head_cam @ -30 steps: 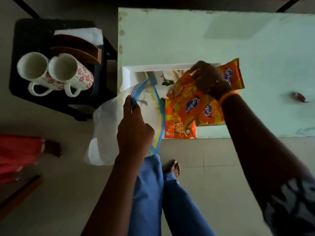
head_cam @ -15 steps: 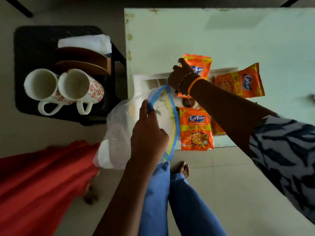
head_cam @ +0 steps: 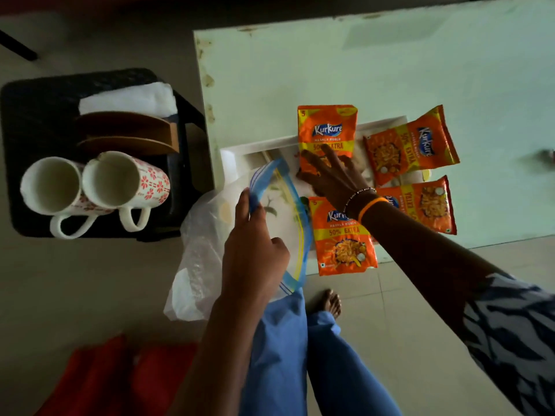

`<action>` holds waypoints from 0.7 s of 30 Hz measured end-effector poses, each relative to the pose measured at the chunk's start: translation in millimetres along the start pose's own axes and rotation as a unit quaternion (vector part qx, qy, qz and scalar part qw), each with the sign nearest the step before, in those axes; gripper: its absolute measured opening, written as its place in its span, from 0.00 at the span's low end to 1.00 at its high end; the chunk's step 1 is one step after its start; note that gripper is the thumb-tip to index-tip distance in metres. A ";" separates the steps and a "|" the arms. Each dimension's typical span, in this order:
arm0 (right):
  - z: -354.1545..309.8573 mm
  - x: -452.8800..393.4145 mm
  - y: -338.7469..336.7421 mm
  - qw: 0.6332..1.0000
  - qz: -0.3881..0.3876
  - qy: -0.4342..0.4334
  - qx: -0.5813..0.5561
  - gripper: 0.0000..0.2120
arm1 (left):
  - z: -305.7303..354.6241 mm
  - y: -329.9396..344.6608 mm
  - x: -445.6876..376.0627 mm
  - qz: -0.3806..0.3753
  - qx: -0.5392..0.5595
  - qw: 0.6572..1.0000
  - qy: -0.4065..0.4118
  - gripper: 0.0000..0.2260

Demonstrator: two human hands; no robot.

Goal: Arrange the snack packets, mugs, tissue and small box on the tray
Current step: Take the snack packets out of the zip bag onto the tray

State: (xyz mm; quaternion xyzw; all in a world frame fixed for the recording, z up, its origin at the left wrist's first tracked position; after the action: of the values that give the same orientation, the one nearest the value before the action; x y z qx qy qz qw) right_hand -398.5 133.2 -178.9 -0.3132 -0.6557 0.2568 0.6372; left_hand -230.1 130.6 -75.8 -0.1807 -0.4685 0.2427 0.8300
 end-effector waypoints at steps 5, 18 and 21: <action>14.3 2.4 1.3 1.000 -0.005 -0.006 -0.001 0.23 | 3.2 7.7 0.3 -0.001 -0.005 1.000 -0.001 0.32; -78.3 142.6 49.2 0.703 -0.116 -0.203 -0.671 0.40 | 54.8 7.1 19.0 0.077 0.071 0.994 -0.002 0.33; -65.7 166.9 34.8 0.640 0.100 -0.153 -0.746 0.19 | 92.5 22.6 35.7 0.091 0.134 0.986 0.036 0.30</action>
State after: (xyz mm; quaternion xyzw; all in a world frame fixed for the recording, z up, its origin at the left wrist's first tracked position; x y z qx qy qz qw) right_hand -328.8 275.7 -88.2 -0.7018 -0.6780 -0.2134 0.0480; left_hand -299.6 176.2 -17.3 -0.1189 -0.3828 0.3712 0.8376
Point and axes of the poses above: each hand's wrist, its own x-axis away from the middle knuckle, its own y-axis out of the palm, z = x × y, the point moved 8 cm from there along -x, towards the middle knuckle, and after that the axes turned 15 degrees about -z, right-handed, at the moved point
